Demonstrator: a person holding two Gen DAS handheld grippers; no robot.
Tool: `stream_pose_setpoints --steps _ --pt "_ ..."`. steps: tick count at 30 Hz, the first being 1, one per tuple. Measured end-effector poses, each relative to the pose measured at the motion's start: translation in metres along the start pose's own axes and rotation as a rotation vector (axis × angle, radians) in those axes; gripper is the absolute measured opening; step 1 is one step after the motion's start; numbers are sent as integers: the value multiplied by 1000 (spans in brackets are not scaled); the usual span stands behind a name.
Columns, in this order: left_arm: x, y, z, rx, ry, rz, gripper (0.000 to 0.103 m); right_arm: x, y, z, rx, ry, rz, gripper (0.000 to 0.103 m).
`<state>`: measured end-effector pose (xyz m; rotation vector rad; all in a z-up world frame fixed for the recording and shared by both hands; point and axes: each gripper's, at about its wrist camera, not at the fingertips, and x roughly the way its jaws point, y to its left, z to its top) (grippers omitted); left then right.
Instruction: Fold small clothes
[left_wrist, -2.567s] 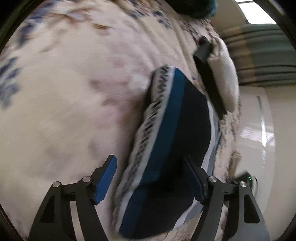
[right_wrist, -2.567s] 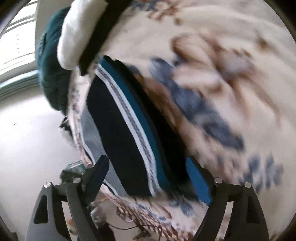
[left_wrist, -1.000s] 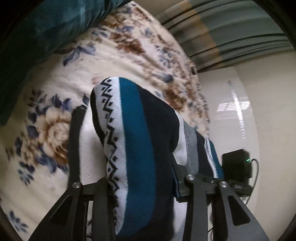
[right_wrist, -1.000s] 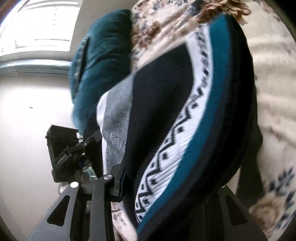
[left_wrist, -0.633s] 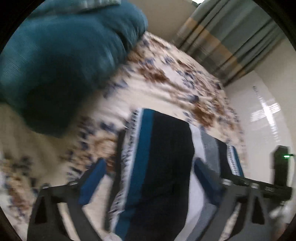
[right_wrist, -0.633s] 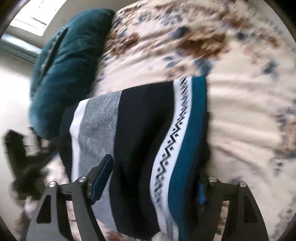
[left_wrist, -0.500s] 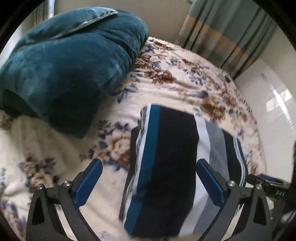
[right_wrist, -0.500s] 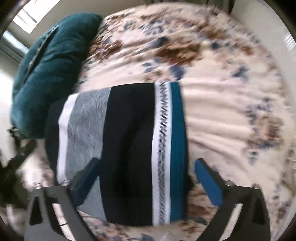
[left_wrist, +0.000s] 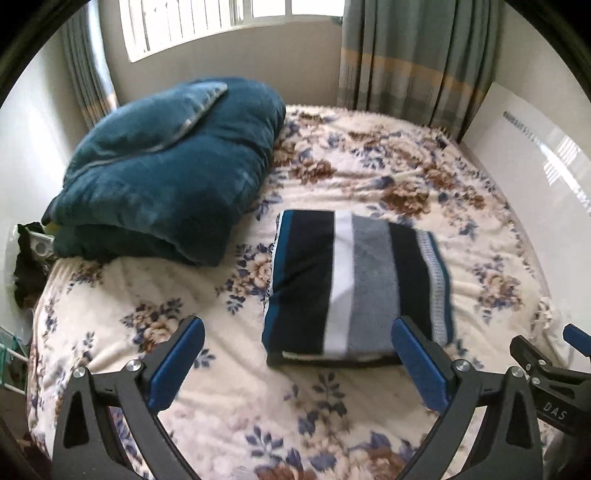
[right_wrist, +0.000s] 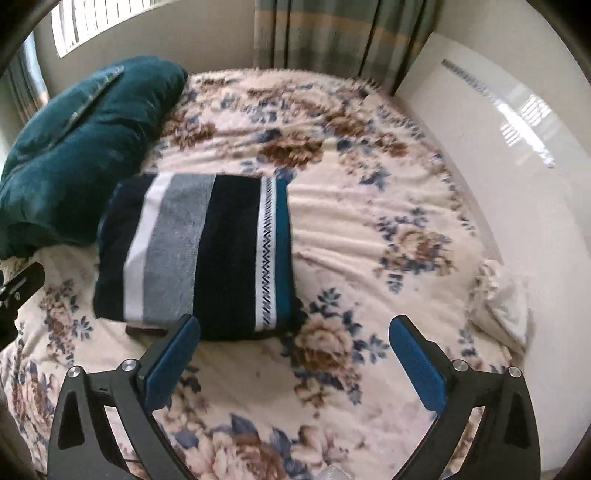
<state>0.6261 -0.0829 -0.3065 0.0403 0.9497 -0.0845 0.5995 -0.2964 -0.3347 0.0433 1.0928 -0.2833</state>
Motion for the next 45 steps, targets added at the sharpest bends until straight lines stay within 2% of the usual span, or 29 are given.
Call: stream_pose_setpoints --steps 9,14,22,26,33,45 --pt "-147 -16 -27 7 -85 -23 103 -178 -39 -41 32 -184 -43 103" --pt "-212 -14 -37 -9 -129 -43 103 -270 -50 -71 14 -266 -26 103" --pt "-308 -14 -60 -3 -228 -22 103 -382 -64 -115 12 -377 5 103" --pt "-340 -14 -76 1 -259 -24 103 -423 -69 -133 19 -424 22 103" --pt "-366 -12 -95 -2 -282 -21 103 -474 -71 -161 10 -474 43 103" --pt "-382 -13 -112 -8 -289 -14 103 -499 -76 -178 18 -495 56 103"
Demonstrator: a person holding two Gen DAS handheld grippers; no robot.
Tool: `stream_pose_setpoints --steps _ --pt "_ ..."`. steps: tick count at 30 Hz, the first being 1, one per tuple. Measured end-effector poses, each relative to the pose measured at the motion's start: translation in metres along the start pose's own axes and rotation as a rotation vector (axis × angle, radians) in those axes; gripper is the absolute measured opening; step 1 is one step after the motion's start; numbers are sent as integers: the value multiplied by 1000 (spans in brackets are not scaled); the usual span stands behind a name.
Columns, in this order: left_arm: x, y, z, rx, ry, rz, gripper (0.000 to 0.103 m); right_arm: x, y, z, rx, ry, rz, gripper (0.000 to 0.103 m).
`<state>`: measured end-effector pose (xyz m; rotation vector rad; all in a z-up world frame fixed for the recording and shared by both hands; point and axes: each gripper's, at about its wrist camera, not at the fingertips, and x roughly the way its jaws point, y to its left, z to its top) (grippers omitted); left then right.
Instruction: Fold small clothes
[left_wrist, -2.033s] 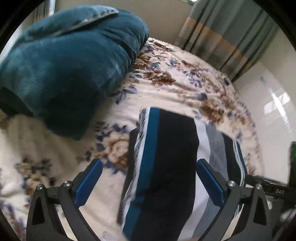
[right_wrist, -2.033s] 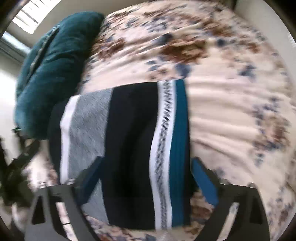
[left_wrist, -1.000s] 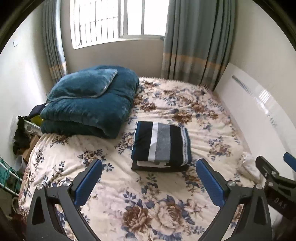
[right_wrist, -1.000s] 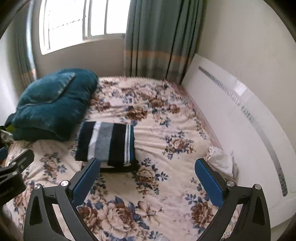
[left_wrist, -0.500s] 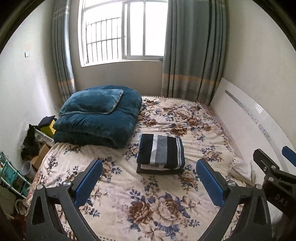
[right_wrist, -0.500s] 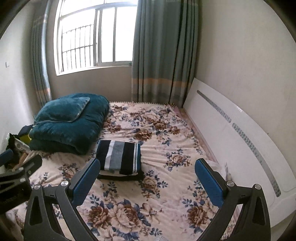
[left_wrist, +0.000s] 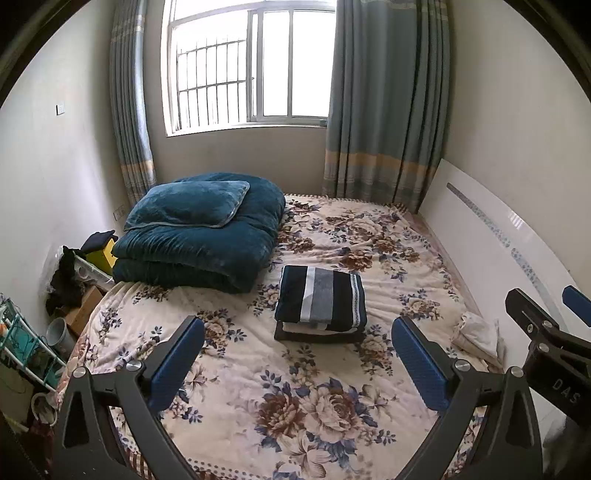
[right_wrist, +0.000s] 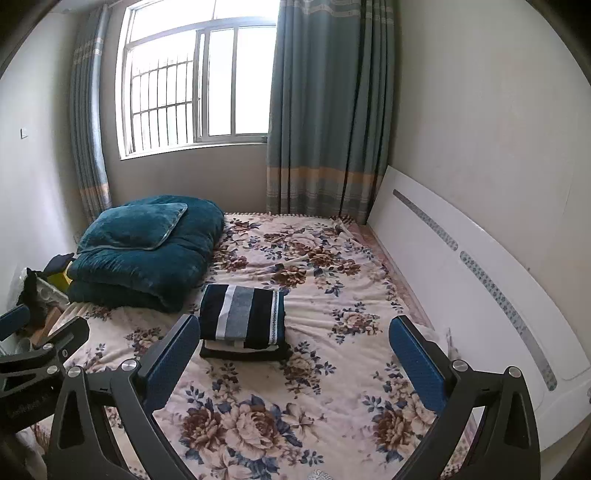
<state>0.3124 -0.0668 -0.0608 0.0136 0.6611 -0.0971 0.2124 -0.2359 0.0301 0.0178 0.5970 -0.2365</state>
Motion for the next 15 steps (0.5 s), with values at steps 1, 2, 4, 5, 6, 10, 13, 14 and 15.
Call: stream_pose_setpoints --steps 1,2,4,5,6,10,13,14,15 --pt "-1 0 -1 -1 0 9 103 -2 0 -1 2 0 3 103" --pt "-2 1 -1 -8 1 9 103 -3 0 -1 1 0 5 103" --pt "-5 1 -1 -11 0 11 103 -2 0 -1 -1 3 12 103" --pt "-6 0 -1 -9 -2 12 103 -3 0 -2 -3 4 16 103" --pt "-8 0 0 -9 -5 11 103 -1 1 -2 -6 6 20 103" --pt "-10 -2 3 -4 -10 17 103 -2 0 -3 -6 13 29 103" --pt "-11 -2 6 -3 -18 23 103 0 1 -1 -8 13 32 103" --pt "-12 -2 7 -3 -20 25 103 0 1 -2 -10 12 31 103" --pt "-12 -2 8 -2 -22 25 103 -1 0 -2 -8 12 30 103"
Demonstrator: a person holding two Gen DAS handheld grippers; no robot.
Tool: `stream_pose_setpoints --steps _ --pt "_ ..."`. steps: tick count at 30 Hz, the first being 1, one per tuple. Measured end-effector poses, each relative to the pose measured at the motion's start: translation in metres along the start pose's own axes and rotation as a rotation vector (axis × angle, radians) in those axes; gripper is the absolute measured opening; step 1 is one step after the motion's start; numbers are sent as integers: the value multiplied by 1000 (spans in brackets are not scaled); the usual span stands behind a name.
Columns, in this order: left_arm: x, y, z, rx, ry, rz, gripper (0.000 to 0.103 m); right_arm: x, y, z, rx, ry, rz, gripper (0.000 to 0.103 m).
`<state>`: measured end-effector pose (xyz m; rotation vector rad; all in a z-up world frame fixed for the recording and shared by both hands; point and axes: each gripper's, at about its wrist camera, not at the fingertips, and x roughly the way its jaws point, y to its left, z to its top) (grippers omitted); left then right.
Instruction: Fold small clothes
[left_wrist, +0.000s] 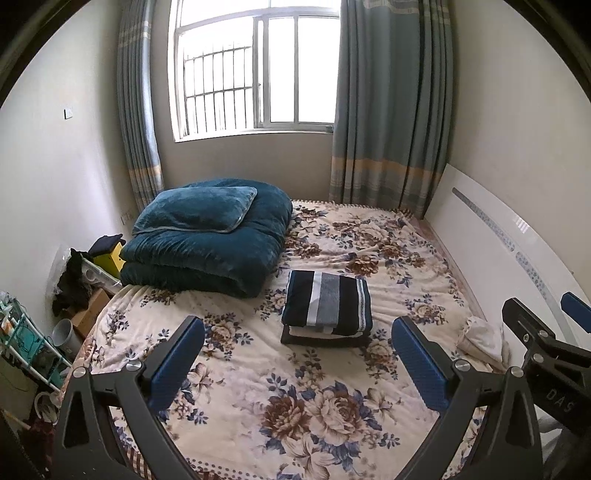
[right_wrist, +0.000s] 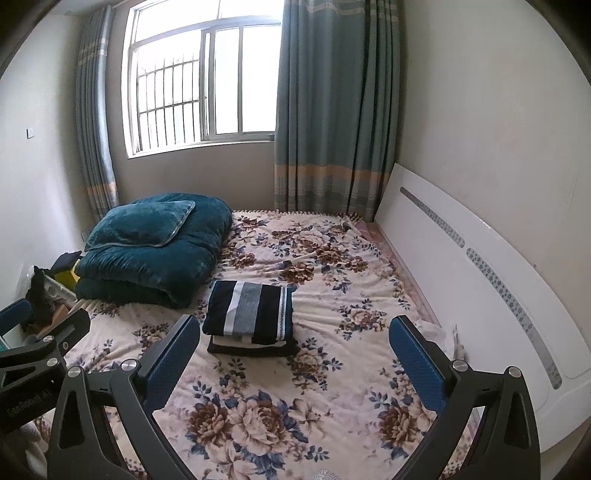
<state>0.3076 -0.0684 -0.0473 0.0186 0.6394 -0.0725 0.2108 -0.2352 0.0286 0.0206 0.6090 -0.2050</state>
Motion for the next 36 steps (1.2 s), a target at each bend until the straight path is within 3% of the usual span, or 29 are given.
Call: stream_pose_setpoints --steps 36 --pt "-8 -3 6 -6 -26 21 103 -6 2 0 0 1 19 103"
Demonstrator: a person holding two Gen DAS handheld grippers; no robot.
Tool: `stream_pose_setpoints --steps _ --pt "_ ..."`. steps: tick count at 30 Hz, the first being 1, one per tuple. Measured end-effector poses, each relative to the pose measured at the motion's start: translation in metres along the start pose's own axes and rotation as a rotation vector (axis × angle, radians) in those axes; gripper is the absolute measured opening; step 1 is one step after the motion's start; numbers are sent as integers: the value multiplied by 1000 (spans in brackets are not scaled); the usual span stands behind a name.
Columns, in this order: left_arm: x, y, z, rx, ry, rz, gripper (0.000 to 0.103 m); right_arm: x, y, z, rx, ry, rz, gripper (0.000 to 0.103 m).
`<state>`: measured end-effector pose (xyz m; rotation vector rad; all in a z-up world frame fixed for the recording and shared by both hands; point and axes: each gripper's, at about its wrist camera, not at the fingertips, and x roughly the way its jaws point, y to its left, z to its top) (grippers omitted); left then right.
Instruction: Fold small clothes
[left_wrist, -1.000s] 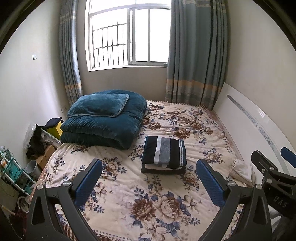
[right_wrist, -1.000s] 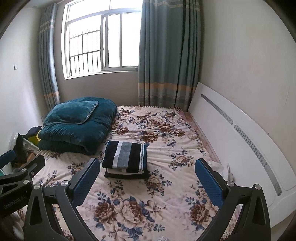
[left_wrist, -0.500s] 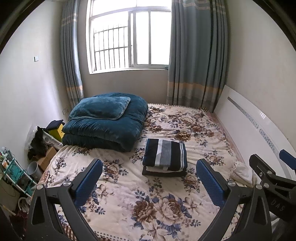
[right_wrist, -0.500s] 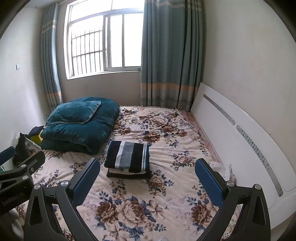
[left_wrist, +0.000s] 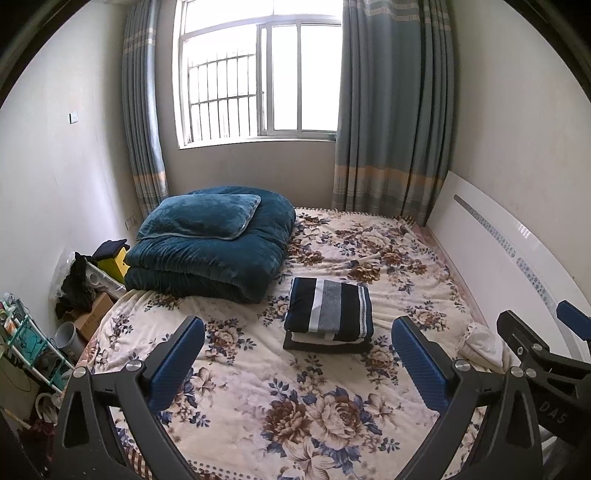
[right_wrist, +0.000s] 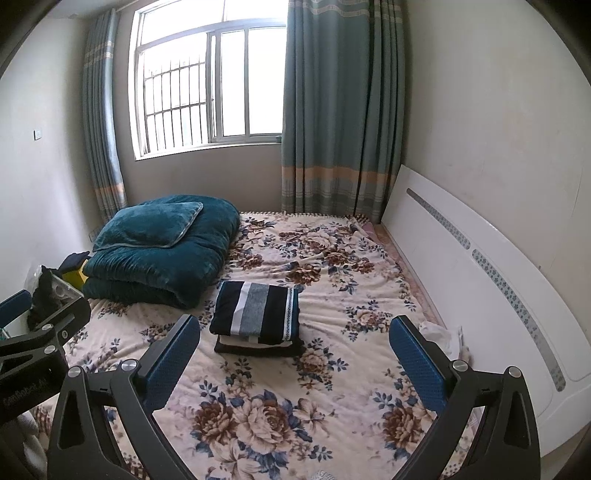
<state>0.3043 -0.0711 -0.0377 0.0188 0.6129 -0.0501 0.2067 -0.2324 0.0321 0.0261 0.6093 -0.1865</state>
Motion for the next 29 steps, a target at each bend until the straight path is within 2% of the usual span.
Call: stream_pose_setpoints --steps 29 --pt "-11 1 -5 -10 -8 19 103 -5 3 -5 12 -4 -4 103"
